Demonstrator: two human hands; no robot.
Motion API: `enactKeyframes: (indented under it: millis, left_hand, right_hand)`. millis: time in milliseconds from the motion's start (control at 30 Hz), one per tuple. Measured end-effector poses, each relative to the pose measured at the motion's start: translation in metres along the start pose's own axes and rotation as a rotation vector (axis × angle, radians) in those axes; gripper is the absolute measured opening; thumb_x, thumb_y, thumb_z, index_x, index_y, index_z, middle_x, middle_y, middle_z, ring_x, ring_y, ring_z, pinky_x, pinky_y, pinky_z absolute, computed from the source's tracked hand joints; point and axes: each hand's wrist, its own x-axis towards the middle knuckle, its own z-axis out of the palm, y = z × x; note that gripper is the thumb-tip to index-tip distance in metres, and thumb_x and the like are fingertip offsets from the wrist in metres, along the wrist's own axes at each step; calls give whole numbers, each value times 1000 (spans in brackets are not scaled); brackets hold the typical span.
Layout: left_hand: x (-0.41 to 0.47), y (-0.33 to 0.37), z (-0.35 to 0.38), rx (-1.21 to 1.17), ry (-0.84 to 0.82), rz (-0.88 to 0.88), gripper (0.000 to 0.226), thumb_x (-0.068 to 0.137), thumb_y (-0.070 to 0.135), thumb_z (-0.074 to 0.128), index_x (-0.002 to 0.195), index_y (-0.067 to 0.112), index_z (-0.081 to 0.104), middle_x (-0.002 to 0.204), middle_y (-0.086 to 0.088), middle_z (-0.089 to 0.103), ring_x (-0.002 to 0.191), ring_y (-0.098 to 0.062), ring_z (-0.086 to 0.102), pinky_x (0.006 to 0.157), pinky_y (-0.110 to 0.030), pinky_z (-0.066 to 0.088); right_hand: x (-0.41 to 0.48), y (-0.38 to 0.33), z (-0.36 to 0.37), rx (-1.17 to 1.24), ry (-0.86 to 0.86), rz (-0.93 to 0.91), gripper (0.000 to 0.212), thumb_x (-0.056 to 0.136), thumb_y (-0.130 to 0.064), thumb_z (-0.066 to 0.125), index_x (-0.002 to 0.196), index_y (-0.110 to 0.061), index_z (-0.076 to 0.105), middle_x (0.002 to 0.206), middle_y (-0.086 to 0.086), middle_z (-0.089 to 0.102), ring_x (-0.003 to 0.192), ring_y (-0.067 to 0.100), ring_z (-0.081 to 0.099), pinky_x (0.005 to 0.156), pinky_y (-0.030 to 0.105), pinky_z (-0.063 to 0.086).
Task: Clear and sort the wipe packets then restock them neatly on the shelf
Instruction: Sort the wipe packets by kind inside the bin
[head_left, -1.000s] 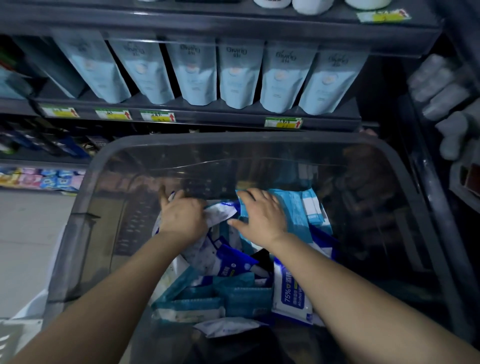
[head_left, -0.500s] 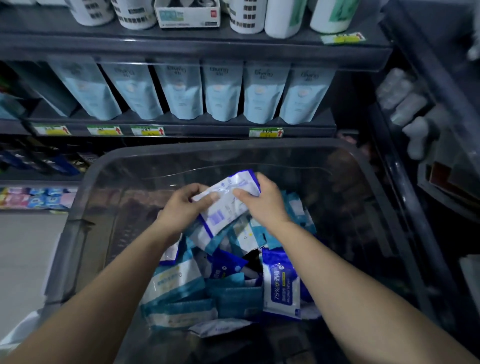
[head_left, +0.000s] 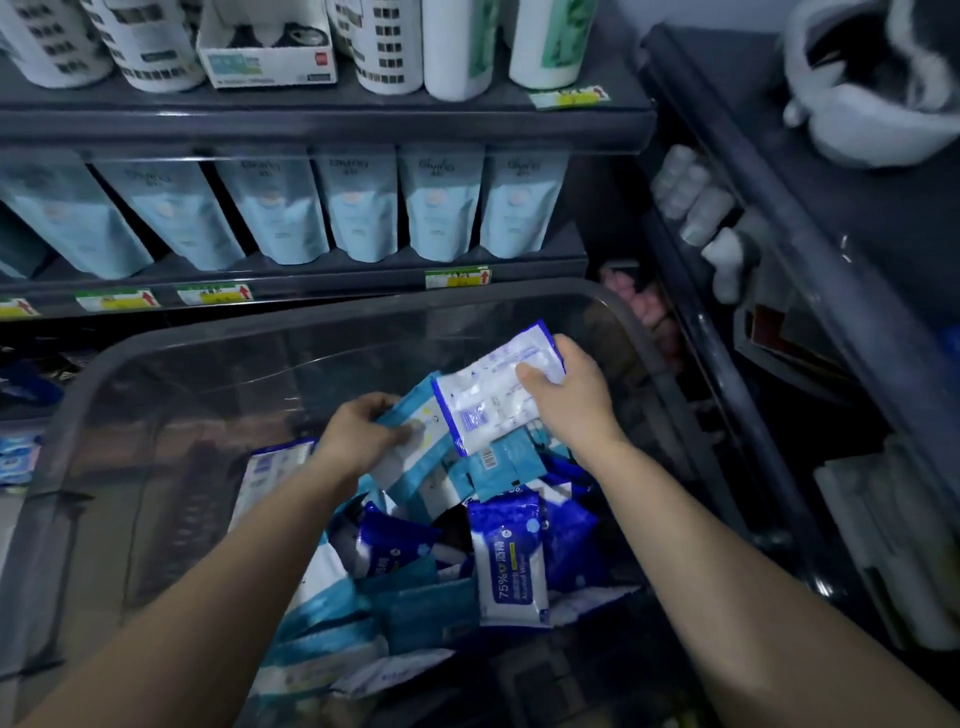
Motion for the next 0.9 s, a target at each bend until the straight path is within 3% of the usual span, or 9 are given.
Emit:
enactKeyframes:
  millis: [167, 333, 433, 533, 567, 633, 733, 833, 900]
  left_hand:
    - [5, -1, 5, 106, 61, 9, 20, 86, 1, 66, 91, 20, 61, 94, -4, 65, 77, -23, 62, 75, -38, 53]
    - [5, 1, 3, 202, 55, 61, 22, 87, 2, 63, 92, 24, 63, 95, -2, 68, 78, -20, 66, 76, -41, 56]
    - [6, 4, 4, 404, 57, 183, 21, 86, 4, 62, 95, 24, 63, 97, -1, 68, 86, -21, 65, 79, -39, 55]
    - [7, 8, 9, 315, -15, 260, 23, 84, 6, 67, 87, 28, 62, 92, 1, 69, 90, -24, 66, 81, -41, 54]
    - [6, 8, 15, 263, -37, 271, 24, 84, 6, 68, 91, 29, 62, 97, 2, 68, 94, -24, 66, 82, -41, 54]
    - [5, 4, 28, 254, -76, 300, 42, 84, 10, 70, 120, 26, 55, 119, -1, 59, 109, -22, 60, 85, -36, 52]
    - [4, -18, 46, 686, -151, 373, 80, 81, 21, 72, 146, 30, 26, 141, -8, 28, 126, -26, 42, 98, -38, 46]
    - [-2, -34, 53, 1278, -99, 407, 78, 84, 38, 65, 146, 38, 18, 135, -9, 23, 125, -28, 32, 92, -39, 46]
    - [0, -37, 54, 1345, -107, 364, 80, 87, 35, 63, 149, 39, 12, 136, -9, 24, 123, -27, 34, 90, -37, 48]
  right_hand:
    - [-3, 23, -8, -164, -112, 114, 8, 87, -15, 62, 93, -11, 61, 90, 4, 67, 86, 25, 64, 81, 39, 53]
    - [-5, 23, -3, -129, -171, 197, 8, 89, -14, 60, 96, -11, 61, 94, 5, 67, 89, 23, 64, 80, 36, 52]
    - [-7, 15, -12, -187, -432, 217, 13, 85, -11, 66, 97, -7, 62, 94, 10, 69, 83, 21, 65, 73, 35, 53]
    - [-15, 11, -14, -830, -830, 201, 22, 80, -23, 74, 86, -10, 58, 85, 4, 60, 74, 18, 60, 58, 27, 48]
    - [-19, 11, -13, -1095, -871, 149, 27, 77, -30, 76, 82, -13, 56, 85, 2, 57, 74, 18, 57, 58, 24, 46]
    - [-27, 13, -6, -1417, -857, 91, 38, 73, -42, 78, 93, -16, 60, 96, 0, 59, 83, 19, 58, 66, 24, 48]
    - [-30, 19, 8, -1489, -720, 60, 43, 81, -36, 73, 116, -15, 61, 117, 0, 59, 103, 20, 60, 81, 30, 52]
    - [-32, 17, 23, -1494, -613, -172, 30, 93, -12, 52, 122, -15, 58, 125, 4, 59, 111, 23, 58, 80, 31, 45]
    - [-37, 14, 29, -1444, -728, -393, 30, 93, -6, 47, 120, -13, 59, 119, 5, 61, 110, 25, 59, 74, 32, 43]
